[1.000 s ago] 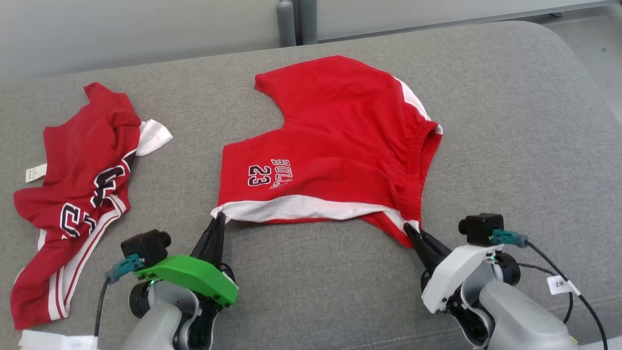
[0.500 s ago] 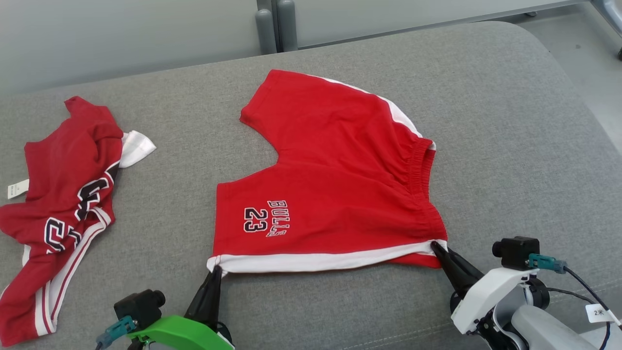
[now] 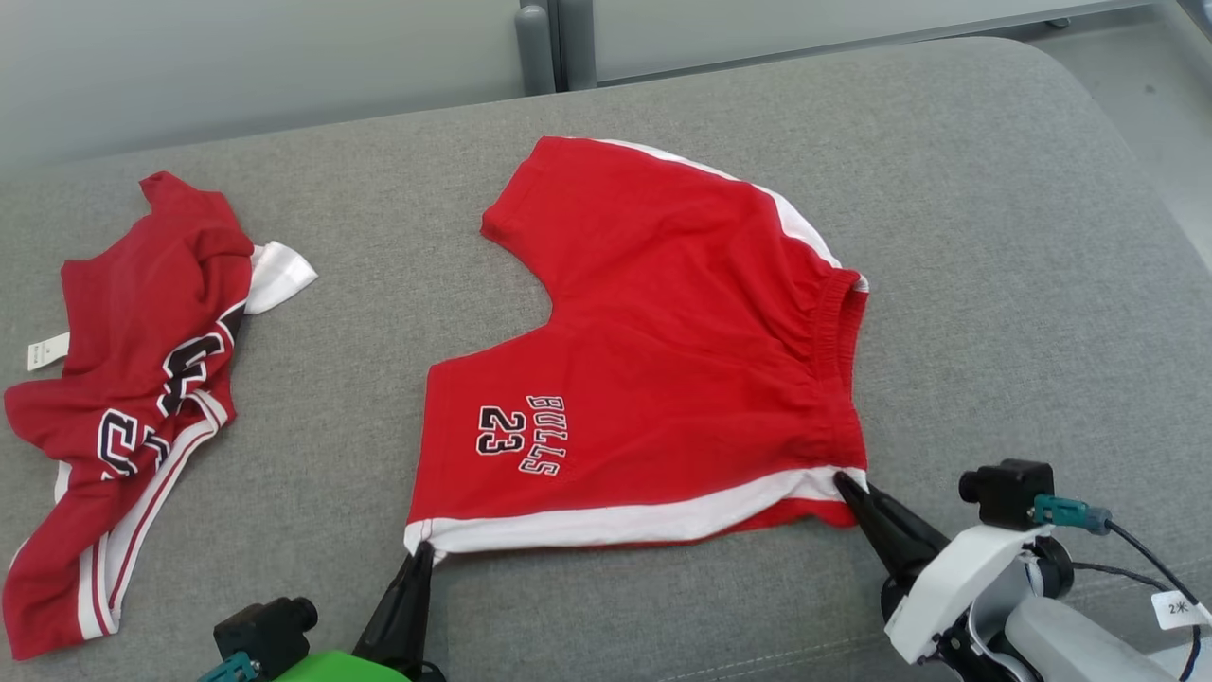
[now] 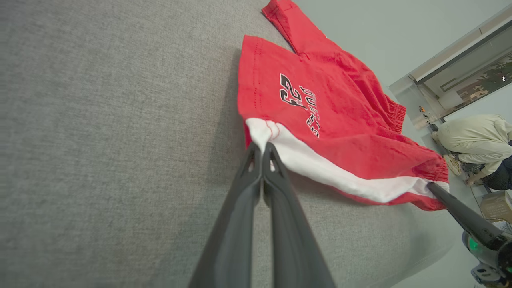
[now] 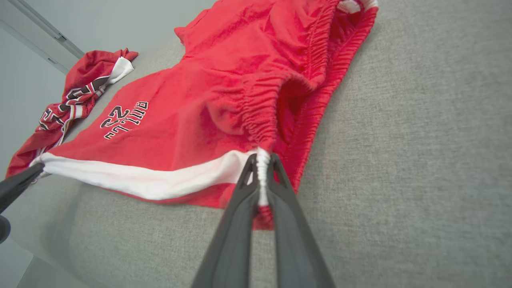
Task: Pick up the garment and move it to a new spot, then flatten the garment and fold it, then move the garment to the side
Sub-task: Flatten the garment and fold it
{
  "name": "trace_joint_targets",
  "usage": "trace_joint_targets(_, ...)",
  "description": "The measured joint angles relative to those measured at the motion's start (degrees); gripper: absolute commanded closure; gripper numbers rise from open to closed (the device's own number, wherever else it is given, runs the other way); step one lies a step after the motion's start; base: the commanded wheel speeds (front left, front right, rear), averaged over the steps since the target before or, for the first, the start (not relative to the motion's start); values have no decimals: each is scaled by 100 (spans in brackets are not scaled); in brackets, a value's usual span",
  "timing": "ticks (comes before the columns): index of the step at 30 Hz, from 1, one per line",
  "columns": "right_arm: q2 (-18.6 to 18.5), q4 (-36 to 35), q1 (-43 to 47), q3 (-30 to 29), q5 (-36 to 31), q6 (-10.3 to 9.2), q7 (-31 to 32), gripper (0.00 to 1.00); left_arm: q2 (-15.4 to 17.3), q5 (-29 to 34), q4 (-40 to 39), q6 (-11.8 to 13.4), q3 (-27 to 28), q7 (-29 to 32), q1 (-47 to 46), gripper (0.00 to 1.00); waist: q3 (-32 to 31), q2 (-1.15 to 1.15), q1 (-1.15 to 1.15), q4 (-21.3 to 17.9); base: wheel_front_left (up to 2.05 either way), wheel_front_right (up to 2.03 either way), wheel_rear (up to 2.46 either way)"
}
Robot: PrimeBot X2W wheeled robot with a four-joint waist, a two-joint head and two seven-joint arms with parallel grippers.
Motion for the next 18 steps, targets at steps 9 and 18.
trace_joint_targets(9, -192, -49, 253, 65, 27, 0, 62, 100, 133, 0, -291, 100, 78, 1, 230, 100, 30, 0, 0, 13, 0, 0, 0)
trace_joint_targets(18, -224, -46, 252, 112, -80, 0, 59, 65, 244, 138, -302, 188, -26, 118, 266, 100, -67, 0, 0, -43, 0, 0, 0)
